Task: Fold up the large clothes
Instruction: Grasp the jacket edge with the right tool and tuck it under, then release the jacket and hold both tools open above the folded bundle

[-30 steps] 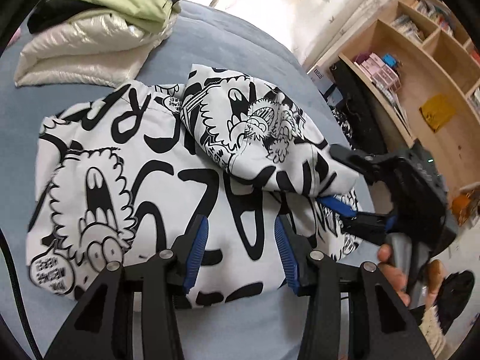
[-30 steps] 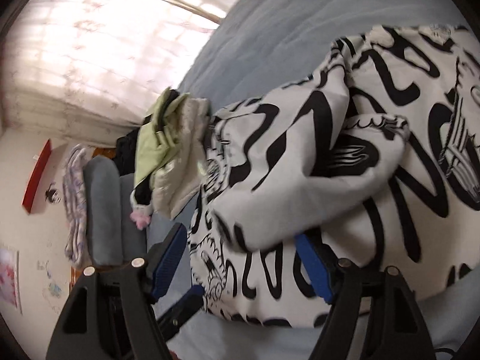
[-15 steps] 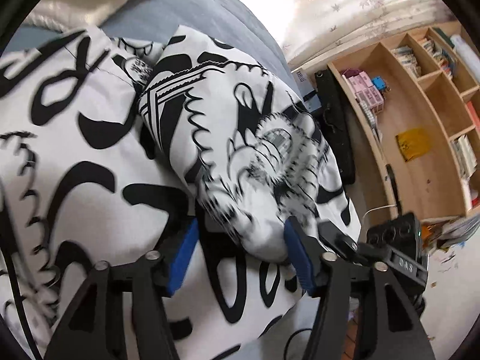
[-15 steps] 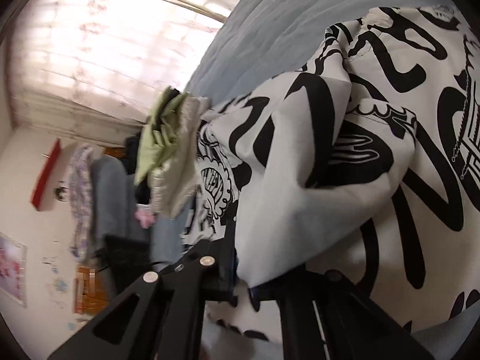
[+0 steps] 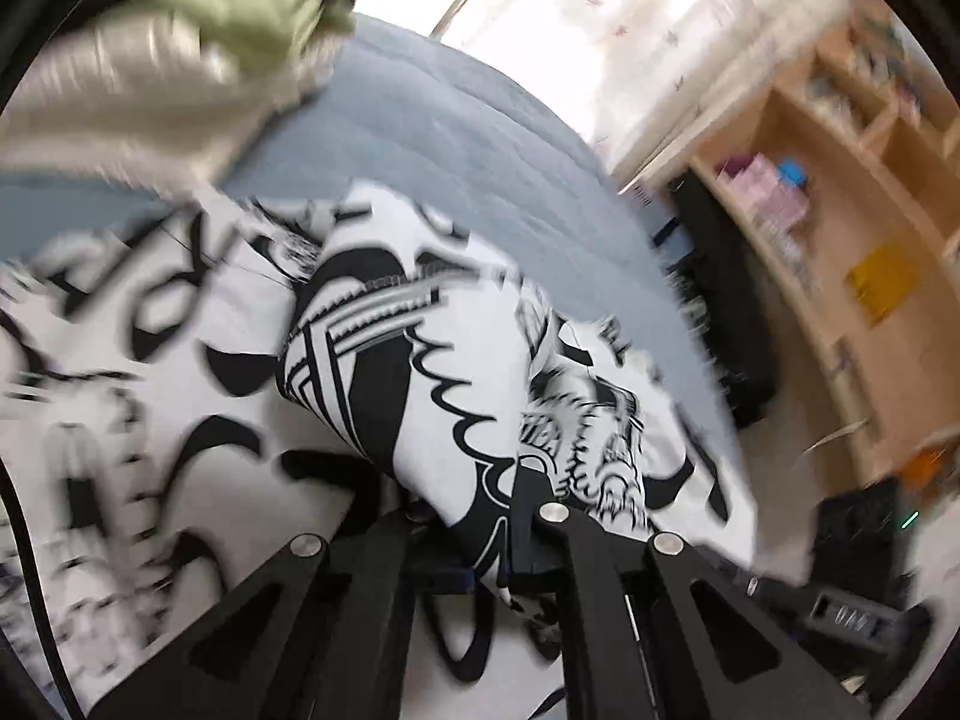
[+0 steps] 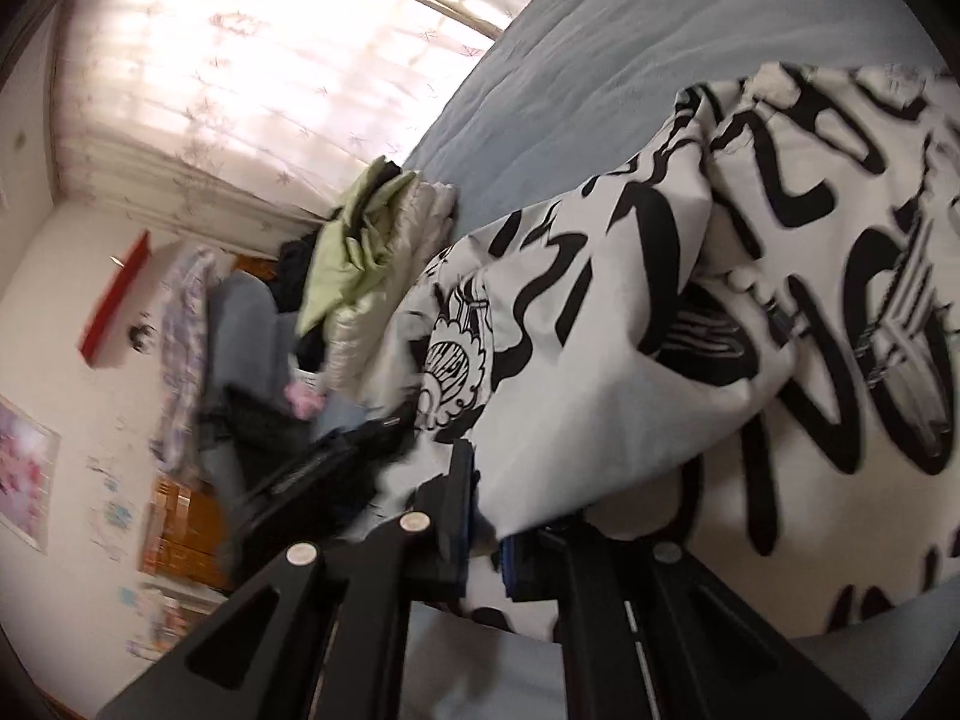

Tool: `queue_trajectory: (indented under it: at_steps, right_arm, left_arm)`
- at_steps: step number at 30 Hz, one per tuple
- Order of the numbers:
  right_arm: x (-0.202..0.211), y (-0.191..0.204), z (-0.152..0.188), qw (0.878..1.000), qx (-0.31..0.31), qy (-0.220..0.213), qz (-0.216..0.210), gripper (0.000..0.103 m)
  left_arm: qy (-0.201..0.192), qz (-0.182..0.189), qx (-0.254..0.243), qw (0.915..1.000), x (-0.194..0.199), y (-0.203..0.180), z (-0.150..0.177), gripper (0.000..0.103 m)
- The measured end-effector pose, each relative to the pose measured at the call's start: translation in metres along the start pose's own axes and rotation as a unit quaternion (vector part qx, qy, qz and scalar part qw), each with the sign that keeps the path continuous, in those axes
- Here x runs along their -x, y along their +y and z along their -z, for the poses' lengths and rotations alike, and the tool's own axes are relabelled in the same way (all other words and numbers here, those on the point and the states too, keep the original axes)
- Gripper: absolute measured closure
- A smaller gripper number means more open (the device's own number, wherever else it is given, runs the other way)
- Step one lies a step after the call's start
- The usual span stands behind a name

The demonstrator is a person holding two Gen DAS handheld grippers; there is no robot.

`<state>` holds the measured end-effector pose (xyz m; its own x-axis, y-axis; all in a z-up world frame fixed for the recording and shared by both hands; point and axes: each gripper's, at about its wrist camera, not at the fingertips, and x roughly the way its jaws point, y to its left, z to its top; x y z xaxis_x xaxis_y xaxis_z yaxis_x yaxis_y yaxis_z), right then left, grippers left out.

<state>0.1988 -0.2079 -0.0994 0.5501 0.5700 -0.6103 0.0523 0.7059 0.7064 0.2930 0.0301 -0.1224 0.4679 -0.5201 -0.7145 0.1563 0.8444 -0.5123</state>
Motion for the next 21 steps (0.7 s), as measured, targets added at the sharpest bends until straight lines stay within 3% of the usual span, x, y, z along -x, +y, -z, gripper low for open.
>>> queue_trajectory:
  at_steps: [4, 6, 8, 10, 17, 21]
  right_arm:
    - [-0.001, 0.008, 0.019, 0.995, 0.057, 0.003, 0.083, 0.096]
    - [-0.010, 0.003, 0.033, 0.985, 0.083, 0.014, 0.148, 0.096]
    - [-0.022, -0.011, 0.047, 0.977, 0.088, 0.034, 0.191, 0.096]
    - [-0.020, -0.020, 0.057, 0.979, 0.075, 0.023, 0.189, 0.095]
    - [0.014, -0.006, 0.057, 0.976, 0.088, 0.019, 0.196, 0.073]
    - [0.044, 0.005, 0.063, 0.970, 0.117, -0.030, 0.210, 0.062]
  left_arm:
    - [0.043, -0.071, -0.020, 0.9964, -0.005, -0.015, 0.033, 0.100]
    - [0.082, -0.088, -0.016, 0.9926, -0.024, -0.010, 0.059, 0.100]
    - [0.088, -0.109, -0.019, 0.9899, -0.036, -0.012, 0.074, 0.098]
    - [0.073, -0.118, -0.038, 0.9895, -0.037, -0.020, 0.079, 0.097]
    - [0.072, -0.123, -0.070, 0.9873, -0.013, -0.032, 0.078, 0.073]
    - [0.031, -0.133, -0.056, 0.9891, 0.028, -0.024, 0.078, 0.071]
